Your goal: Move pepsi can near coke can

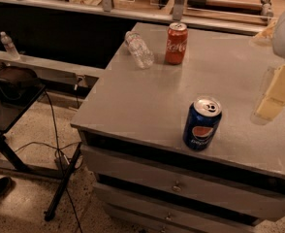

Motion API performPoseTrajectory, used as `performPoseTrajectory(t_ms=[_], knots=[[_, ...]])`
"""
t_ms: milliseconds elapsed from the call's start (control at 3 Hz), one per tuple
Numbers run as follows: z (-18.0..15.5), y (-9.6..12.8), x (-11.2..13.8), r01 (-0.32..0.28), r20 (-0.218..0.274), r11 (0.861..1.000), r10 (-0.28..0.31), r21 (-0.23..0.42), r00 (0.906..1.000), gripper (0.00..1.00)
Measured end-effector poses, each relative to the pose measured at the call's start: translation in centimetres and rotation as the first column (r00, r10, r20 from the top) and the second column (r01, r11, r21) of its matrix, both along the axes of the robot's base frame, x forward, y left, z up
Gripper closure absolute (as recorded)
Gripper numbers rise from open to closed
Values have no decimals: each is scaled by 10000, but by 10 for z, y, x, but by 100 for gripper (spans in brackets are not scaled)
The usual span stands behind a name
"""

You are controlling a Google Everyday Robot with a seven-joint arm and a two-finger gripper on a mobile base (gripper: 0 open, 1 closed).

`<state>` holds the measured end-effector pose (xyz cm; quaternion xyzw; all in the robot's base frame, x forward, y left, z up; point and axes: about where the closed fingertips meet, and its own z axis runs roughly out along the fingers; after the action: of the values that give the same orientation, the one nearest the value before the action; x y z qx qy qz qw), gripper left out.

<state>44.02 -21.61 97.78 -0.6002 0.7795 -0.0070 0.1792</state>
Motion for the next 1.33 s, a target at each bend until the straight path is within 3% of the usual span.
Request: performPoseTrajectory(t_ms=[333,667,1000,1333], knots=[[-8,22,10,-485,-59,9864,500,1569,9987,0],[-14,50,16,-974,83,9584,988,2683,9951,0],[-32,68,11,-1246,106,9184,1302,3755,9914,0],[-56,73,-4,-1289,-232,8907,1543,4360,9877,0]])
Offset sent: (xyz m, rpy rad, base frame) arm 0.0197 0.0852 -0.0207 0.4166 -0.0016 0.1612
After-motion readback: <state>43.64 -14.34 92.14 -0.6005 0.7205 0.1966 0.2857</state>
